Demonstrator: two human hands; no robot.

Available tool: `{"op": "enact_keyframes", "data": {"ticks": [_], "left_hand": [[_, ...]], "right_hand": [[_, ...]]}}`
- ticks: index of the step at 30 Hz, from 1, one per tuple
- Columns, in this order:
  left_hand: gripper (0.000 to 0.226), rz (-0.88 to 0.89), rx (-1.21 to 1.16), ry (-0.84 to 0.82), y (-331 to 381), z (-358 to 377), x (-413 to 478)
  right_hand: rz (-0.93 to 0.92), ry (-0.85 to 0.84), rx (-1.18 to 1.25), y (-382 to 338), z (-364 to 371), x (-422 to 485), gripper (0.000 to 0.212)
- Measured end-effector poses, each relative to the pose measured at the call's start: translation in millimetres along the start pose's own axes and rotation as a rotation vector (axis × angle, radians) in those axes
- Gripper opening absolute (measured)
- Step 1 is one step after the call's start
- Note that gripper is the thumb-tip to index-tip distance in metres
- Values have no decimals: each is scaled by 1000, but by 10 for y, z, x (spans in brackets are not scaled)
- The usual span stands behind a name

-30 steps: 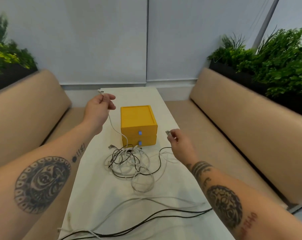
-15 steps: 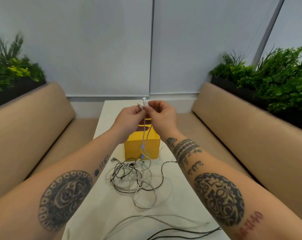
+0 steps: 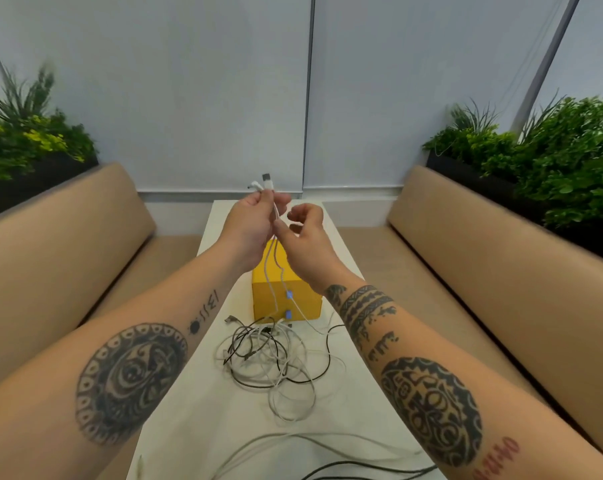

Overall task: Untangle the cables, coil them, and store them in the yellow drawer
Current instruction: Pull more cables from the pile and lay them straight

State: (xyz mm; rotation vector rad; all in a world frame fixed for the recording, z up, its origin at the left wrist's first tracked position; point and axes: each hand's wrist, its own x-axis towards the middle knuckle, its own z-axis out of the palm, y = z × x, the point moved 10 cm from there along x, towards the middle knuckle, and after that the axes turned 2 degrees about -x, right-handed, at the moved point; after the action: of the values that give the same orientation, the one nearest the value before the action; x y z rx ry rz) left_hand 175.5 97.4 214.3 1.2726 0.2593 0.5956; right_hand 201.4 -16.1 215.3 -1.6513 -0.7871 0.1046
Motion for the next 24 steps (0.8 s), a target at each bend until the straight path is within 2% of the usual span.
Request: {"op": "enact_keyframes", "data": {"ticks": [2,3,5,8,12,17,21,24], "left_hand": [[30,-17,-171,14,128,41,16],[29,-17,-209,19,194,40,33],[29,-25,-245,61,303,-16,61],[32,-82,-303,203,370,-287,96],[30,-127,-298,360,294,-733,121],[32,-123,-281,554,228,-1377,46],[27,-176,-247,643,-168,-1791,-22],[26,-259,-194,664,-506,-1902,-72]], "right_hand": [[67,-89,30,41,195,-46,36],[70,-133,11,39,277,-66,32],[47,-171,-73,79,346,-57,23],[-23,-204,-283,244,293,-102,25],[-65,-270,-591,674,111,-319,25],[80,-322,-892,1268,-455,-502,22],[129,-292,-958,1340,-755,-506,20],[83,-244,-981,1185,-753,-378,19]]}}
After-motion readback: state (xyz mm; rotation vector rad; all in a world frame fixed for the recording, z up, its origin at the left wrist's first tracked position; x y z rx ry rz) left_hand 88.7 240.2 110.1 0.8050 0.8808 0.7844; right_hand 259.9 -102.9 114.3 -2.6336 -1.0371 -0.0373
